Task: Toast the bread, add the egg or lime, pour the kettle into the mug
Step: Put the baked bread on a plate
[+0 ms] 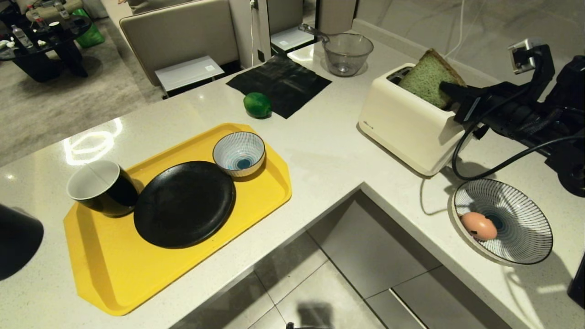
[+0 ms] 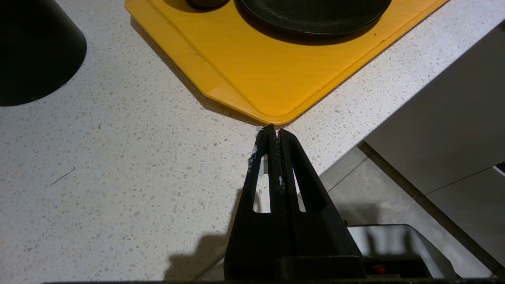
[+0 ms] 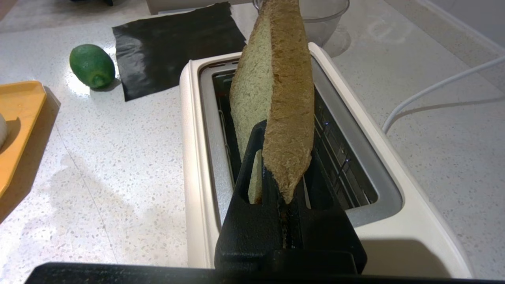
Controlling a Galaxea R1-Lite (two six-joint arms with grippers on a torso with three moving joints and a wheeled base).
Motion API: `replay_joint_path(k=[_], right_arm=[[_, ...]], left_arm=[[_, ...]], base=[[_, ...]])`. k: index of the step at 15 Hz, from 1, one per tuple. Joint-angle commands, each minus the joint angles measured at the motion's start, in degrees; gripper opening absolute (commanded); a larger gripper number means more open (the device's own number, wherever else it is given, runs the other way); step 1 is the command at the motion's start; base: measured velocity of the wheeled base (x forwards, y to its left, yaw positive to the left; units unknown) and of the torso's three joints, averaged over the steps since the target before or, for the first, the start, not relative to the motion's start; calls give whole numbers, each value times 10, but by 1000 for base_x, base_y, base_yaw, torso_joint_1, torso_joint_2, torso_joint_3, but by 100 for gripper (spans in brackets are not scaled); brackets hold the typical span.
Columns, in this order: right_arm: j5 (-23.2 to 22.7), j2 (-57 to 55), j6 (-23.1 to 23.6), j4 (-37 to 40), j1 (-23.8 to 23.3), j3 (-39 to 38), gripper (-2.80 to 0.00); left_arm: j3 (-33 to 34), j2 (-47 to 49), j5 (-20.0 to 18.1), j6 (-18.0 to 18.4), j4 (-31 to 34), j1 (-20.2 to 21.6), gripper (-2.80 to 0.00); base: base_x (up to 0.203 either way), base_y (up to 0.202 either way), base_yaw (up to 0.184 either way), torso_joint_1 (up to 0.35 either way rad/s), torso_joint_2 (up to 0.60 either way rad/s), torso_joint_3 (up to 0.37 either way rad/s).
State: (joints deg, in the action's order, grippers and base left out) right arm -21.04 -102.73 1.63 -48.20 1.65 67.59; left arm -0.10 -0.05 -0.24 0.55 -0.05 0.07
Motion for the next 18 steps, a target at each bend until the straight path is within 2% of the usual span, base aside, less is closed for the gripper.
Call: replay_joint_path(k=[1,3,5,7,13,18], right_arm=[[-2,12,19,-5,1,-12,-280],[-2,31,68,-7,2,-34,-280],[-1,54,85,-10,1,-51,-280],[2,84,89,-33,1,-69,-280],[80,155,81,-45,2,-72,-280],[100,217,74,-43,2,-67,-280]], left_arm=[[0,0,0,0,0,0,-280],[0,0,0,0,0,0,-280],[0,0,0,0,0,0,-280],[0,0,0,0,0,0,-280],[0,0,0,0,0,0,-280],[0,0,0,0,0,0,-280]], base=[[0,0,0,0,0,0],[0,0,0,0,0,0],[0,0,0,0,0,0],[0,0,0,0,0,0],[0,0,0,0,0,0],[0,0,0,0,0,0]])
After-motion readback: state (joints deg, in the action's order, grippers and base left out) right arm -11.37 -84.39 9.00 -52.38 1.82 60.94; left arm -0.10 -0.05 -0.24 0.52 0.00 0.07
